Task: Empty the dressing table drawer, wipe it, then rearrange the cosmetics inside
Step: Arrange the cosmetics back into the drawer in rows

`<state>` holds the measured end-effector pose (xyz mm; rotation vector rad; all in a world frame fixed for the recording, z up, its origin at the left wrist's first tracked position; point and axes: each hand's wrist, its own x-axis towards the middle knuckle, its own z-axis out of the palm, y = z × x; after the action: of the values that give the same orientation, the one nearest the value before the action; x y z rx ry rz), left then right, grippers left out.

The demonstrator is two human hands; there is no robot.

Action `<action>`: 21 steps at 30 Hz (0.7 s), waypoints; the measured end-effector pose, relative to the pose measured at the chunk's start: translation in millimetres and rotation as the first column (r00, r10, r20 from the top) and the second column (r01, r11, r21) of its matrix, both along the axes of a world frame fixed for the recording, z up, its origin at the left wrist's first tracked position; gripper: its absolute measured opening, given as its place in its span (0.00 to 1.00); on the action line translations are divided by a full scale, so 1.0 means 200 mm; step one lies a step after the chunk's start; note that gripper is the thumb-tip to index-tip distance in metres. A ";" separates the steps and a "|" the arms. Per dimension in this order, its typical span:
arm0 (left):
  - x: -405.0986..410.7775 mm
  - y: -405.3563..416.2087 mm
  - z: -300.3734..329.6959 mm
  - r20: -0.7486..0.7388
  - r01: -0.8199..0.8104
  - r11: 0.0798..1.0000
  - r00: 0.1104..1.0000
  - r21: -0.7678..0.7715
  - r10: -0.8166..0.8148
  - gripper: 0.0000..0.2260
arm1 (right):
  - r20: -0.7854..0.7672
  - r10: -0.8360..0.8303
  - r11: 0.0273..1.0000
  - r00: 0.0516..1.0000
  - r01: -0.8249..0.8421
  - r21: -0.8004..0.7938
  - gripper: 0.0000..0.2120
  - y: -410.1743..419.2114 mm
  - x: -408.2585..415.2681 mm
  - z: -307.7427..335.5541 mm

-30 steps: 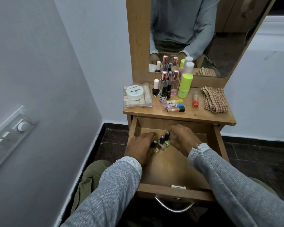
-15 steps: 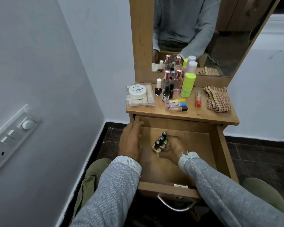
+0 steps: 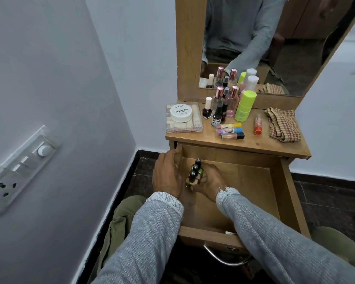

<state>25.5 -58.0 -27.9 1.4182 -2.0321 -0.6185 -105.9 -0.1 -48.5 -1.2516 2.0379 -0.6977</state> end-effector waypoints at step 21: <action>-0.01 -0.04 -0.08 -0.067 -0.036 0.998 0.997 0.057 0.040 0.17 | 0.159 -0.142 0.970 0.977 0.170 -0.175 0.09 -0.18 0.07 -0.01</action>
<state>23.0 -65.2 -44.7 1.4452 -1.9445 -0.7026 -91.2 -35.2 -49.7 -1.1133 2.0016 -1.0457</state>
